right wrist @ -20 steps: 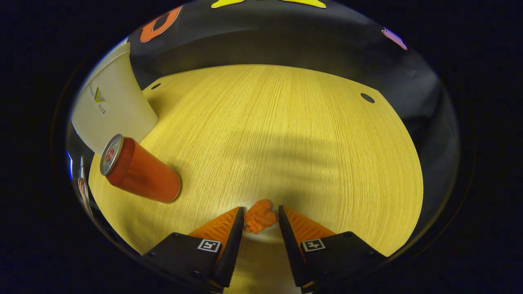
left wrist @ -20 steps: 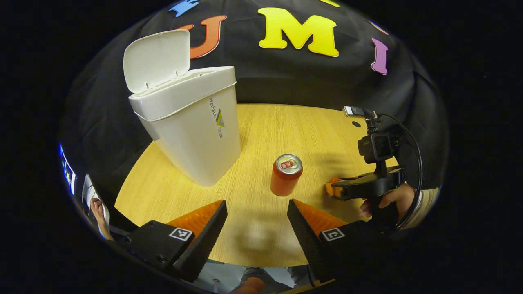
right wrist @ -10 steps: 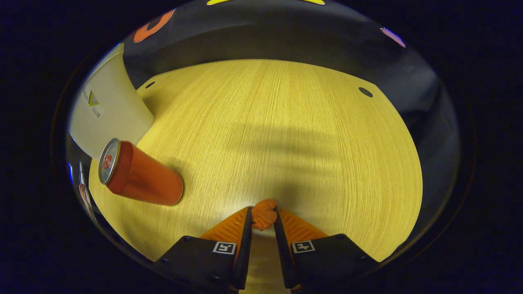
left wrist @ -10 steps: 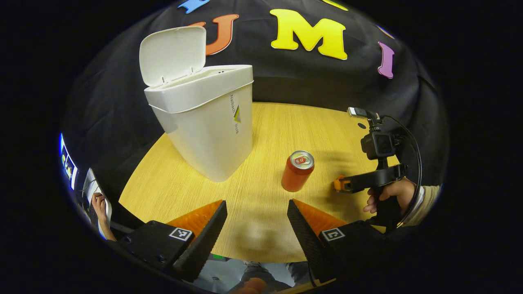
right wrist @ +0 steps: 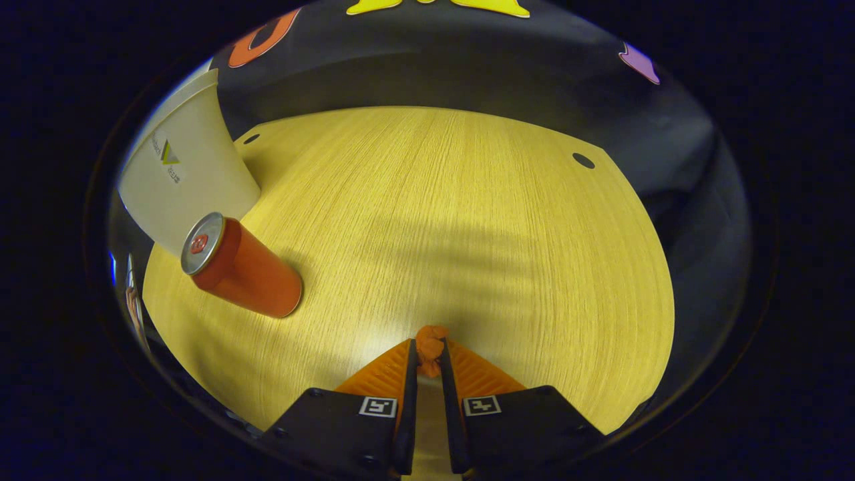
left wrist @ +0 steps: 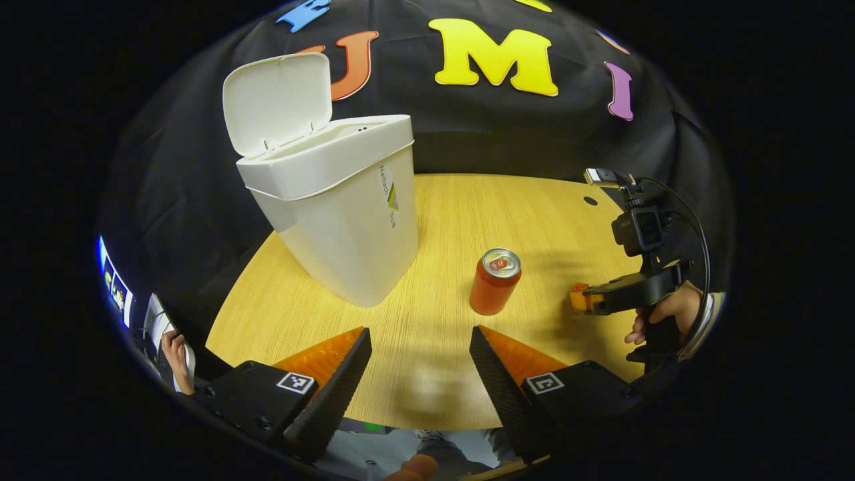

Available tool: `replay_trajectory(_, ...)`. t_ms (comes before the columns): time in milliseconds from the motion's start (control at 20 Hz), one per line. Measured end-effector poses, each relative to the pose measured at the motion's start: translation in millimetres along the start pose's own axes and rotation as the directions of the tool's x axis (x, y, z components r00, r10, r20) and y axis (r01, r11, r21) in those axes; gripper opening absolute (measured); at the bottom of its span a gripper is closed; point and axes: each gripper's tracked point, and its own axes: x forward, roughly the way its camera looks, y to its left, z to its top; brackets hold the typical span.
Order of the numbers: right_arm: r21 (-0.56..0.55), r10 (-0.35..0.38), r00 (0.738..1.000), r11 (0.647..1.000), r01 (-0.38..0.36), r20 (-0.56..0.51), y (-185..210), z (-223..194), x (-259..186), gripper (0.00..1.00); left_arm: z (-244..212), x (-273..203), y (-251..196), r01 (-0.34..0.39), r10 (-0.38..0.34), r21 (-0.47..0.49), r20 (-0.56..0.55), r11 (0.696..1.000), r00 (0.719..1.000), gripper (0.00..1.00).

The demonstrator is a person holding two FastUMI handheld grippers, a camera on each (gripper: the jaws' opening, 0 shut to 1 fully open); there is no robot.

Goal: Press the lid of the desktop garbage bin to open it, pick up the crumpled paper on the desktop and throw it into the bin, then pick up the pop can on the desktop and drop it into the bin, and finally close the garbage bin lid.

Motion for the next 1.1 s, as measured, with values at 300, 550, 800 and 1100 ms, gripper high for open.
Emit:
replay_trajectory(300, 0.038, -0.007, 0.991, 0.999, 0.002, 0.131, 6.0, 69.9, -79.7, 0.22, 17.2, 10.8, 1.7, 0.082, -0.084, 0.032, 0.065, 0.996, 0.994, 0.99)
replay_trajectory(550, -0.001, -0.001, 0.962, 1.0, 0.001, 0.273, 39.5, 150.9, -144.1, 0.22, 8.1, 18.3, 14.3, 0.114, -0.119, 0.068, 0.083, 0.991, 0.989, 0.99)
replay_trajectory(800, -0.079, 0.036, 0.924, 0.997, -0.007, 0.381, 101.5, 211.3, -174.3, 0.21, -10.9, 20.3, 30.7, 0.151, -0.154, 0.055, 0.06, 0.987, 0.986, 0.99)
replay_trajectory(1100, -0.219, 0.176, 0.854, 0.973, -0.075, 0.489, 217.7, 270.8, -194.4, 0.21, -13.5, 5.0, 57.5, 0.195, -0.203, 0.082, 0.113, 0.977, 0.973, 0.98)
